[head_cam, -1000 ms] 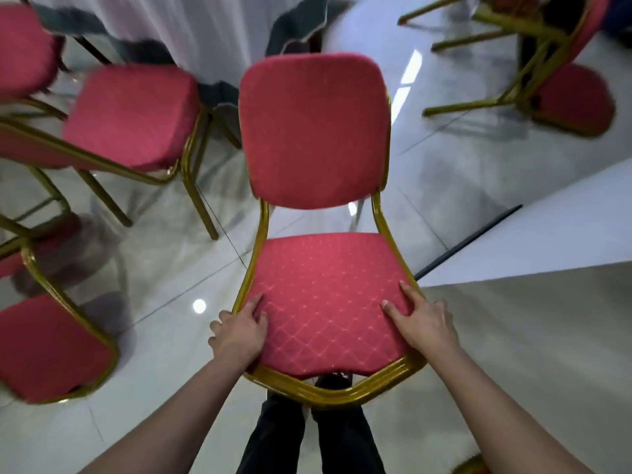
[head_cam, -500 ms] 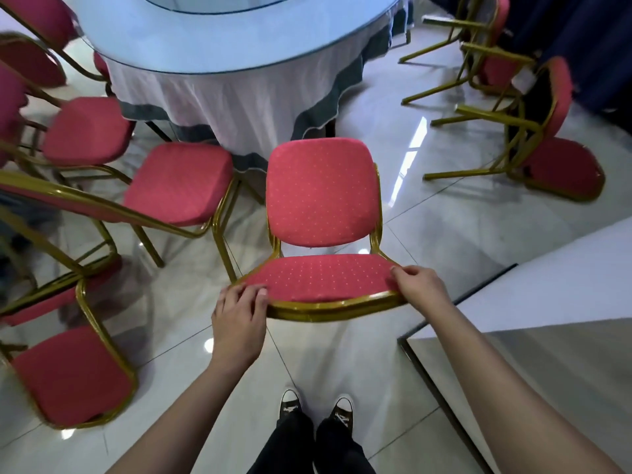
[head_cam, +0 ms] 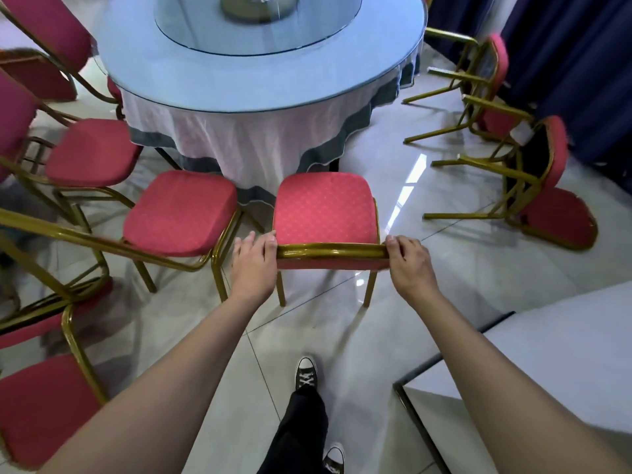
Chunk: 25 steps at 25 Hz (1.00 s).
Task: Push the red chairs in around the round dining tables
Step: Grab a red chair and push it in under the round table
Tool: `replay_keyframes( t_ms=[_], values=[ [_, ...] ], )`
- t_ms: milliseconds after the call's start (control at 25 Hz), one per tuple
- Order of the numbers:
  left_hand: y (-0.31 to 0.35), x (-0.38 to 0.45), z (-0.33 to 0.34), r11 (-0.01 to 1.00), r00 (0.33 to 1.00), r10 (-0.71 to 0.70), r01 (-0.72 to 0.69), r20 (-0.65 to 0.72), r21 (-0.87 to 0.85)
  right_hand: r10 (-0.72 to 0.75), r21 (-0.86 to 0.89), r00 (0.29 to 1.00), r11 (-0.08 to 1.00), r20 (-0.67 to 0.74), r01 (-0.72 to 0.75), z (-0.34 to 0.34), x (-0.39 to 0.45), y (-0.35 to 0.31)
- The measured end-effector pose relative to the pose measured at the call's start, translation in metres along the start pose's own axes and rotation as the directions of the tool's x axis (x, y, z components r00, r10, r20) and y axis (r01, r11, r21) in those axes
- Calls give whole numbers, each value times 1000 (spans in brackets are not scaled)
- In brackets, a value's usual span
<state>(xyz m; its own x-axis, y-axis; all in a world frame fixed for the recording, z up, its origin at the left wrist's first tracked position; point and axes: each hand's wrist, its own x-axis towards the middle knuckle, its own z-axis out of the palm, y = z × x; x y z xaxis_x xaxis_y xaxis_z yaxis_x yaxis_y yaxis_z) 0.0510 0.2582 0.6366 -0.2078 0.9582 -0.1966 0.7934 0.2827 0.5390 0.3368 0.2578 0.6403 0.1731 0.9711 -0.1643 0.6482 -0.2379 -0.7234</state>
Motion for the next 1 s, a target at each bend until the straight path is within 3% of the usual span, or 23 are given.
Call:
replay_keyframes(
  t_ms=[280, 440, 720, 1000],
  values=[
    [30, 66, -16, 999, 999, -43, 43, 10, -5, 57, -60, 998, 996, -33, -59, 4, 76, -26],
    [35, 66, -13, 999, 998, -51, 51, -32, -7, 84, -12, 992, 996, -95, -85, 11, 87, -30],
    [35, 98, -22, 989, 992, 120, -123, 43, 85, 28, 75, 990, 997, -140, -18, 11, 85, -34],
    [79, 104, 6, 1000, 994, 24, -25, -107, -5, -36, 85, 991, 995, -125, 47, -15, 137, -18]
  ],
)
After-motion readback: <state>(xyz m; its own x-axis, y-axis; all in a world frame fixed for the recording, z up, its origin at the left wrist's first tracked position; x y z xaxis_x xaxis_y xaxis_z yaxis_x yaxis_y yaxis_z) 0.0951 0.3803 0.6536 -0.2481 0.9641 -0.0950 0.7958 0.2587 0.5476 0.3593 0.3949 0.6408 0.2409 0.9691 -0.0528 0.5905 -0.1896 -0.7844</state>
